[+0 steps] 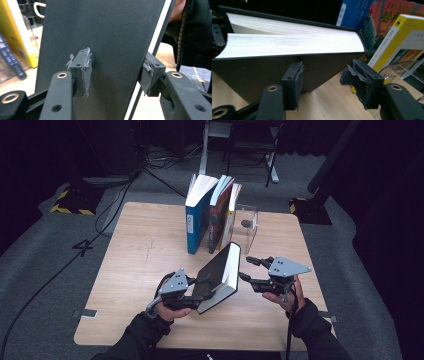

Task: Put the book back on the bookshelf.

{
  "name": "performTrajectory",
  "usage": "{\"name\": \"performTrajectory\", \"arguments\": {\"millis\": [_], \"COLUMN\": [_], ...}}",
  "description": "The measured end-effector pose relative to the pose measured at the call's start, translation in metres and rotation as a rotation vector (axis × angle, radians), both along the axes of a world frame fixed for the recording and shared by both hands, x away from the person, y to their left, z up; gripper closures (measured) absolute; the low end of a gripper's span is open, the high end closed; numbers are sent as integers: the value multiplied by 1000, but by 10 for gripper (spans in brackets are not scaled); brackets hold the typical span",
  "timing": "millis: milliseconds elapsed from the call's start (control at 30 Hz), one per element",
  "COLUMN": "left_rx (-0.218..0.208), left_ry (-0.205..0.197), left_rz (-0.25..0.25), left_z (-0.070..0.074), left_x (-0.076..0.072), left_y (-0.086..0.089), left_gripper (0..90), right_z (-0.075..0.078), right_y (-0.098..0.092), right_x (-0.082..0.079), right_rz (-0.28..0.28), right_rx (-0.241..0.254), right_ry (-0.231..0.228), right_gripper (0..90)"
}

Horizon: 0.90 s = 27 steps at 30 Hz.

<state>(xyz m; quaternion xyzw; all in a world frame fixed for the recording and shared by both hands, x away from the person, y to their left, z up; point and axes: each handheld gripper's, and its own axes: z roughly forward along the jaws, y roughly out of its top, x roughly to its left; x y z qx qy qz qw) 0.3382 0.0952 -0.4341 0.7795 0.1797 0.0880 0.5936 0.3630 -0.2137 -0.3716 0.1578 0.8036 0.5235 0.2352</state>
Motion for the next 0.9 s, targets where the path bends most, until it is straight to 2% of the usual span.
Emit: {"name": "performTrajectory", "arguments": {"millis": [67,200,267,333,400,500,667,767,833,900], "left_rx": [12,15,38,53,76,82,83,107,117,146], "left_ry": [-8,-11,-19,-32,-44,-36,-28,-46,-33,-34], "left_rz": [-7,-13,-14,-3,4,5,33,72,58,58], "left_z": [0,-1,0,0,0,0,0,3,3,2], "left_x": [3,6,4,1,-2,-3,-8,-13,-16,-20], "left_y": [-3,-1,0,1,3,6,9,9,8,5], "left_gripper": [496,494,493,495,516,522,521,438,371,344], "right_z": [4,7,6,4,1,-2,-6,-9,-11,-13], "right_y": [2,5,9,12,15,18,26,27,29,31], "right_x": [0,3,2,0,-1,-2,-6,-7,-8,-9], "right_rz": [-12,-11,11,3,3,7,27,41,56,68], "right_rx": [-25,-26,-36,-46,-41,-21,-37,-33,-38,-53], "right_ry": [-23,-10,2,-1,1,10,0,7,13,7], "right_gripper": [485,496,473,436,436,407,378,377,367,367]}}
